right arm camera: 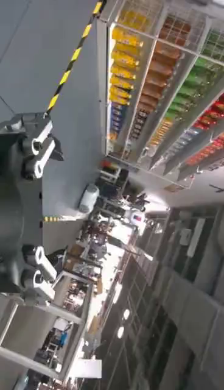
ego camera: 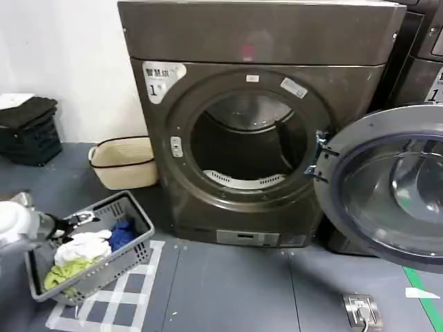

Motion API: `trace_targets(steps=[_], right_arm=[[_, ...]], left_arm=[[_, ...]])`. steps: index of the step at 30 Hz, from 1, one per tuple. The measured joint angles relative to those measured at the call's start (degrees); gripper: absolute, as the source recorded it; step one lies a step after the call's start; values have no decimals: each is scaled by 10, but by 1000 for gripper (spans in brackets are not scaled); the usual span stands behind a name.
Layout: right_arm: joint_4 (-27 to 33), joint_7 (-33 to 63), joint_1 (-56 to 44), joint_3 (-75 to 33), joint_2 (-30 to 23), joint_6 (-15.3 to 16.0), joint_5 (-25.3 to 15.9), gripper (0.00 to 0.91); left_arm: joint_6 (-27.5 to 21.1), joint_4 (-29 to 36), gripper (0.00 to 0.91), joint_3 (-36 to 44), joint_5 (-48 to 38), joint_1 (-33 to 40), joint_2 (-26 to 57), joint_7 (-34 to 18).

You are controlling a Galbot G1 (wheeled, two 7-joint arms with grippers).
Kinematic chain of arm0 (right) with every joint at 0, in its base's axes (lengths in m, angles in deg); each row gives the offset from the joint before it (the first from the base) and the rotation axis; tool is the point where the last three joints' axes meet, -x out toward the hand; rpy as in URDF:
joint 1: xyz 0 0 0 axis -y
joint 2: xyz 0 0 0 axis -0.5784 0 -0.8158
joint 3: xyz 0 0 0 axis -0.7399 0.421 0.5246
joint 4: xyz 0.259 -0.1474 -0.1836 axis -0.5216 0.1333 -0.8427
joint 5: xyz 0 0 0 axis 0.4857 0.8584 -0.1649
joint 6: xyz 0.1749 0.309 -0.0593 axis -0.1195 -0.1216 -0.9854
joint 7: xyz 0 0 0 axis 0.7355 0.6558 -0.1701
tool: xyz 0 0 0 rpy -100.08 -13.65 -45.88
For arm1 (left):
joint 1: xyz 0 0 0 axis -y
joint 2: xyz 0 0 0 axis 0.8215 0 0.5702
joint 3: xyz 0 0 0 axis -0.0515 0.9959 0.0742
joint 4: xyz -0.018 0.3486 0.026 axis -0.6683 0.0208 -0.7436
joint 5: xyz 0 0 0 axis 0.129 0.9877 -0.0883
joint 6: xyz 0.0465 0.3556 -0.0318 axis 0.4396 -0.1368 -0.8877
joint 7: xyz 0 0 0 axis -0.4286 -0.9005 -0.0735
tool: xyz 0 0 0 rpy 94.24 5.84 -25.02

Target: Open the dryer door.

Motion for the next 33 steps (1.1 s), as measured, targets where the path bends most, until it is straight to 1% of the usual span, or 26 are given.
trace_targets(steps=[3,10,25,29,33], right_arm=[[1,0,0,0,0,-2,-1,907],[2,-1,0,0,0,-8,-1,907],[9,-2,-1,4,0,-13,-1,907],[10,-2,-2,4,0,-21,-1,907],[11,2,-2,0,0,-22,-2,907]], left_arm=[[0,-12,907,-5,-21,1,4,-1],[0,-30,907,0,-39,8,3,-9],[0,-45,907,2,-50,26,13,-15],[0,-51,907,5,-52,33,14,-16],[0,-59,907,14,-55,43,14,-18]])
